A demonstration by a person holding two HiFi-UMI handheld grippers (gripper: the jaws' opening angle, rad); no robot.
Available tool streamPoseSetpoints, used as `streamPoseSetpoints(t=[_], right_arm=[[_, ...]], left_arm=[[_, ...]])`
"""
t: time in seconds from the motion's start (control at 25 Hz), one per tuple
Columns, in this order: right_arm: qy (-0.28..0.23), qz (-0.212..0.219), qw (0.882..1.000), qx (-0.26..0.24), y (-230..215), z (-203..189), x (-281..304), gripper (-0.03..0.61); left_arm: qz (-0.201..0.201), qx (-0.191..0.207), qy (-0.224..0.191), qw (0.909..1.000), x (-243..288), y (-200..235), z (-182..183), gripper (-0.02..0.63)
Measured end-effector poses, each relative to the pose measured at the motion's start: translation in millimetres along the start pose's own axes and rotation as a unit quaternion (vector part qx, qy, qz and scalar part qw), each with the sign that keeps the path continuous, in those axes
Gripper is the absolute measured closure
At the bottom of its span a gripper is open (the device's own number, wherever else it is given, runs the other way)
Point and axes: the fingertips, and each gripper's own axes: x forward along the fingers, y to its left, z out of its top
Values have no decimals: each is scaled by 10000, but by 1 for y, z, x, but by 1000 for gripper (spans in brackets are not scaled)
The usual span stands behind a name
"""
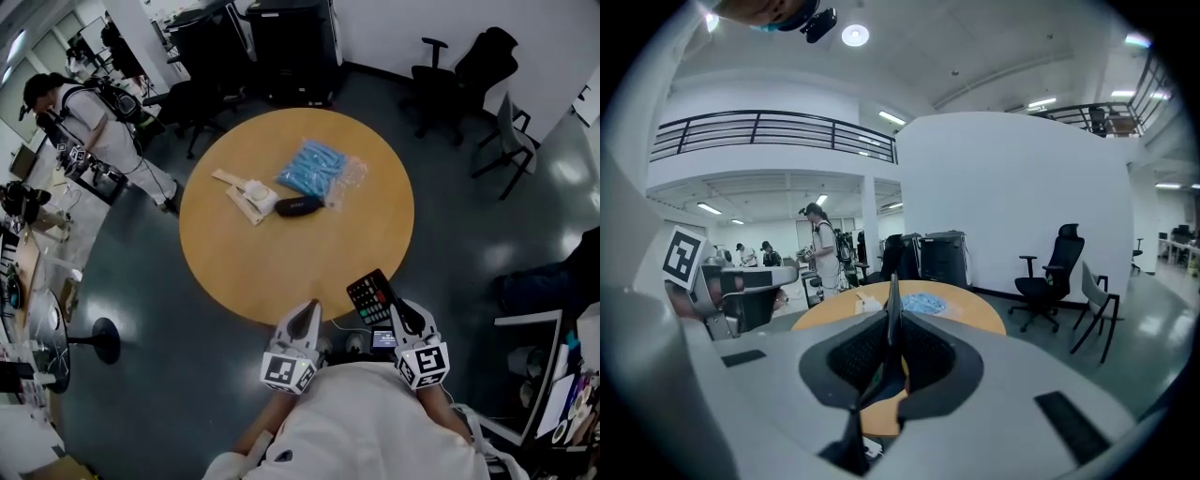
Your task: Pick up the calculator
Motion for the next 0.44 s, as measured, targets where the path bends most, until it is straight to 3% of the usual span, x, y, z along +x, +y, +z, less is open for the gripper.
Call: streamPoseSetpoints(t=[0.44], right_arm=[[-18, 69, 10000, 3, 0, 2, -4, 525]], left_arm=[[-75, 23, -88, 9999, 3, -10, 5, 607]])
